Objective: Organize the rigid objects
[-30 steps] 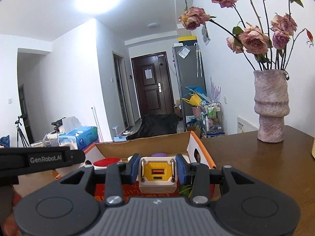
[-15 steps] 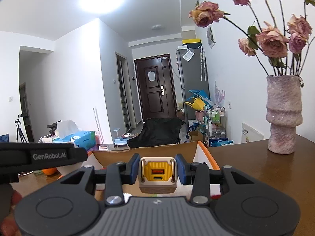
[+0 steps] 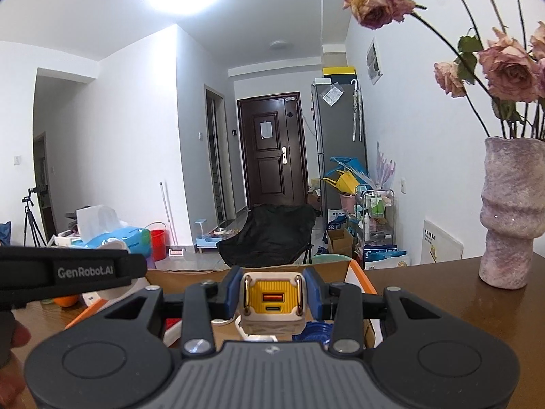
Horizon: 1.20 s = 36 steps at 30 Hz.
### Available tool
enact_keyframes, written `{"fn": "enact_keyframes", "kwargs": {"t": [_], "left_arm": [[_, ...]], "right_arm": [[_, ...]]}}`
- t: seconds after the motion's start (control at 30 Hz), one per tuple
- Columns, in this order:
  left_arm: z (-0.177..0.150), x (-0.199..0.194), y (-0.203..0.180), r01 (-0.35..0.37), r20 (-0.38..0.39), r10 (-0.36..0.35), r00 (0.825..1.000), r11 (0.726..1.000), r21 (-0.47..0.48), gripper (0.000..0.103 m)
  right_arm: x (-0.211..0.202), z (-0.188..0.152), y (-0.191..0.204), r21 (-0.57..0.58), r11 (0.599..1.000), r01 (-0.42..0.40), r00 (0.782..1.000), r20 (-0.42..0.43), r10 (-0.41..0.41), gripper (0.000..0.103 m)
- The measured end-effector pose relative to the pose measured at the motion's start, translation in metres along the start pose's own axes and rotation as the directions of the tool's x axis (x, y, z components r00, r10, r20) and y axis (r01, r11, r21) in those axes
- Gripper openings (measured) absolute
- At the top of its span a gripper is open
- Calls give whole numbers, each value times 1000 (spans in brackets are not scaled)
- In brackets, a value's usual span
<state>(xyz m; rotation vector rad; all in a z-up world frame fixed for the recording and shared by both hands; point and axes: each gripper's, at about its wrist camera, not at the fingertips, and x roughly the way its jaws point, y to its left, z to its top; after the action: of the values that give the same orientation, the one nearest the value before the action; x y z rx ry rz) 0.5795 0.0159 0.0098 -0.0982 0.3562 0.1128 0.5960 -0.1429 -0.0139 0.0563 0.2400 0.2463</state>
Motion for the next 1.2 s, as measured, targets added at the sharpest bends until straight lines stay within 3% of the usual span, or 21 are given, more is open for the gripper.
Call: {"fn": "enact_keyframes", "kwargs": {"t": [0.47, 0.5, 0.53, 0.57, 0.63, 0.67, 0.7, 0.8, 1.2], "left_arm": [[12, 26, -6, -27, -46, 30, 998, 998, 55, 45], [12, 26, -6, -27, -52, 30, 998, 998, 55, 47], [12, 27, -5, -27, -54, 30, 998, 998, 55, 56], [12, 26, -3, -26, -54, 28, 998, 998, 53, 64], [13, 23, 0, -29, -44, 31, 999, 999, 42, 99], [14, 20, 2, -32, -32, 34, 999, 999, 39, 102], [15, 17, 3, -33, -19, 34, 999, 999, 39, 103], [18, 13, 7, -42, -14, 42, 999, 998, 44, 103], [20, 9, 14, -52, -33, 53, 998, 998, 46, 103]], "right_arm": [[34, 10, -2, -67, 998, 0, 998, -67, -5, 38], [35, 10, -2, -66, 998, 3, 997, -80, -8, 38], [36, 11, -3, -65, 998, 5, 996, -92, -11, 38], [34, 13, -3, -65, 998, 9, 995, -94, -15, 41], [31, 16, -5, -67, 998, 23, 995, -100, -30, 65], [29, 18, -6, -67, 997, 35, 995, -95, -41, 82], [27, 19, -7, -70, 996, 46, 995, -88, -52, 92], [23, 23, -11, -76, 995, 71, 994, -82, -77, 103], [16, 31, -19, -76, 993, 86, 988, -122, -95, 103]]}}
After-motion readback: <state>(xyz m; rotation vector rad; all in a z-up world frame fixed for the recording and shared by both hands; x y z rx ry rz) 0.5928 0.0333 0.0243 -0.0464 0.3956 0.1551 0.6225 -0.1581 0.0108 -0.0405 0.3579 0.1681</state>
